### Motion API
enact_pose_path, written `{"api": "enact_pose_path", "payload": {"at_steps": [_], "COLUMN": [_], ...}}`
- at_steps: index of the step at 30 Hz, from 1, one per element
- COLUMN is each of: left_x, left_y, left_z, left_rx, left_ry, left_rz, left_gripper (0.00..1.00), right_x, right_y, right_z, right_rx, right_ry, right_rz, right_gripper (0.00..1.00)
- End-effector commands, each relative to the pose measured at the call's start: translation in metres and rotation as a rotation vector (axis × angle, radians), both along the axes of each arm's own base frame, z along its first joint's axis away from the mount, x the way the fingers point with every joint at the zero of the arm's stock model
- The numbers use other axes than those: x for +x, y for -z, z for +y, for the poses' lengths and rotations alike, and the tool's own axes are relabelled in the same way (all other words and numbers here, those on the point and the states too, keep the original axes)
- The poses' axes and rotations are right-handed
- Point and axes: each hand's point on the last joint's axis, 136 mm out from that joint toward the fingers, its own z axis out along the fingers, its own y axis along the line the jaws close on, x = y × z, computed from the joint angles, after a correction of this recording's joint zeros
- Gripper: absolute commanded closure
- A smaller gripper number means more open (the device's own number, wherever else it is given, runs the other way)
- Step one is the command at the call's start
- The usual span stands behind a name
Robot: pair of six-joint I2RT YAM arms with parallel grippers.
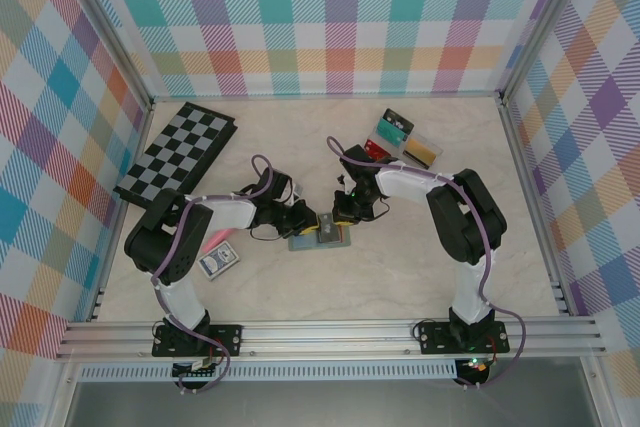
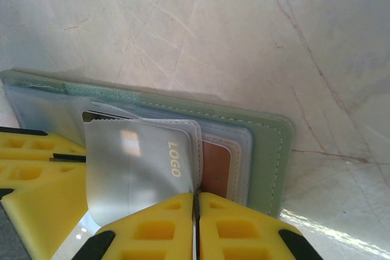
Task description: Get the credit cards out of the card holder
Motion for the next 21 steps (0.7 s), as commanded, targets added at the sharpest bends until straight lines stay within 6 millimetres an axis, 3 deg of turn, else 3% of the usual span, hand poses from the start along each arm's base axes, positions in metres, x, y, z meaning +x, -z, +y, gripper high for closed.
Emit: {"api": "enact_pose_path", "payload": {"at_steps": [1,9,16,21], "left_x": [0.002,0.002,0.002,0.004], "left_y": [-0.003,-0.016,-0.018,-0.026], "left_z": [-0.001,0.001,-0.003,-0.009], "left_rx": [-0.014,-0.014,-0.038,-0.094], "left_ry": [0.003,0.015,0.022,0.029], "left_rz": [0.002,-0.038,-0.039,-0.054], "left_gripper": [0.91,1.00,1.00,0.91], "right_x": [-0.013,-0.013,-0.013,-0.013], "right_y": [0.019,0.019,0.018,0.018], "right_z": [-0.007,-0.007,-0.006,-0.006], "right_rx": [-0.057,-0.057,-0.047,-0.047], "right_ry": [-0.009,-0.010,-0.011,-0.011], "right_rz": [0.051,0.051,0.051,0.055], "right_gripper": [0.91,0.91,0.91,0.91]}}
